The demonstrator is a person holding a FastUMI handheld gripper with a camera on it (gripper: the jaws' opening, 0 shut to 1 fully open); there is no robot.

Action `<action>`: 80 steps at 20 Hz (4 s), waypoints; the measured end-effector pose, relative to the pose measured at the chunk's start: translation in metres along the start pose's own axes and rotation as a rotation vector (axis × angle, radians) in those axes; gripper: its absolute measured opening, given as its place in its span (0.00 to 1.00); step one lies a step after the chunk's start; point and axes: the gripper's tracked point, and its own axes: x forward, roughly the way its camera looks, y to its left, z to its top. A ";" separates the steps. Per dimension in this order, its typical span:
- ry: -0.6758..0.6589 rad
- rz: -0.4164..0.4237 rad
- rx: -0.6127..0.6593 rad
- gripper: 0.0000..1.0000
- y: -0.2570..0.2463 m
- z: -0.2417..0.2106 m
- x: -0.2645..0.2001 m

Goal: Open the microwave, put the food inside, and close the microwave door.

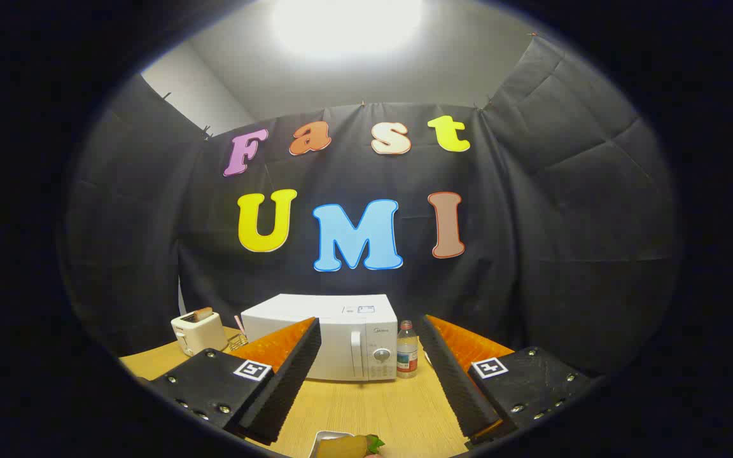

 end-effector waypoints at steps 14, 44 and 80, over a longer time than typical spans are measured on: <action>-0.006 0.004 0.019 0.98 -0.003 -0.001 -0.006; 0.305 0.102 0.001 0.99 0.009 -0.137 0.212; 0.621 0.173 -0.091 0.06 0.040 -0.241 0.210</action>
